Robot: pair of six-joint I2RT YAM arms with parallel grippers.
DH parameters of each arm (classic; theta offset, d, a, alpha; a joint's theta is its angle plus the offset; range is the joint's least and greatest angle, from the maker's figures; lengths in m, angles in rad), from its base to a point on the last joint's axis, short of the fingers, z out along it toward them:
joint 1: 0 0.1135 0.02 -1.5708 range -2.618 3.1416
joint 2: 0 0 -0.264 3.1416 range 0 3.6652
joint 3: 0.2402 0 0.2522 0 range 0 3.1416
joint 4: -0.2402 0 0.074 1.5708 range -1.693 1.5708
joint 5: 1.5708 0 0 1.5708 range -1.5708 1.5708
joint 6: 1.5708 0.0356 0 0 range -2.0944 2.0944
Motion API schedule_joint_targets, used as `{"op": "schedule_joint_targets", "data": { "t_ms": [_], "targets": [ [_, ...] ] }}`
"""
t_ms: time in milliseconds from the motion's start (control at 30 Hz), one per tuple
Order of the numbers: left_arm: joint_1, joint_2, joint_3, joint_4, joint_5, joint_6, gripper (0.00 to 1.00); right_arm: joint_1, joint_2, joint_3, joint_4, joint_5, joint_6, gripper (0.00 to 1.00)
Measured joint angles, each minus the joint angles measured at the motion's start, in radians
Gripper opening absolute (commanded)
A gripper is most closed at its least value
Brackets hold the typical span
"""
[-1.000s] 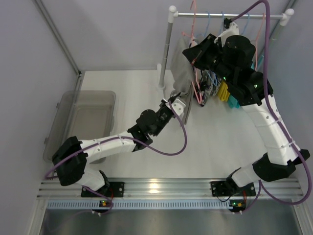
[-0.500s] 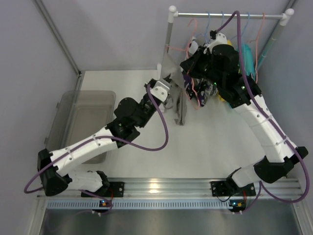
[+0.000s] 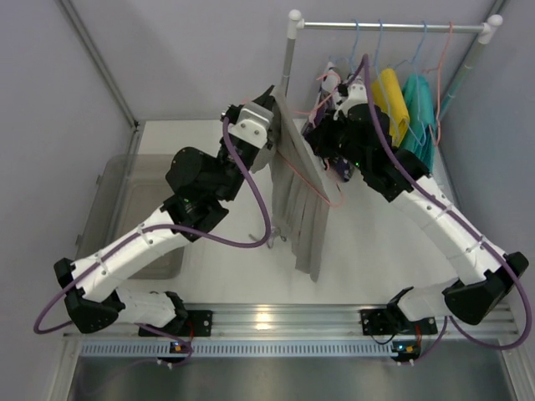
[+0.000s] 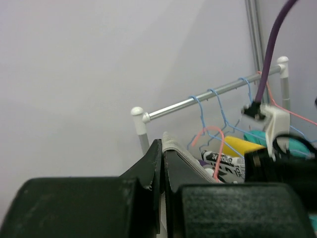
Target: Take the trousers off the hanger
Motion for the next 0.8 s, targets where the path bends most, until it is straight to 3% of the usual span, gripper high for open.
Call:
{"op": "schedule_joint_targets", "data": {
  "t_ms": [367, 800],
  "targets": [
    [0.0, 0.089, 0.186, 0.108, -0.027, 0.214, 0.0, 0.024, 0.016, -0.316, 0.075, -0.025, -0.177, 0.0],
    [0.042, 0.147, 0.444, 0.224, -0.045, 0.485, 0.0, 0.024, 0.114, -0.391, 0.149, -0.043, -0.199, 0.0]
  ]
}}
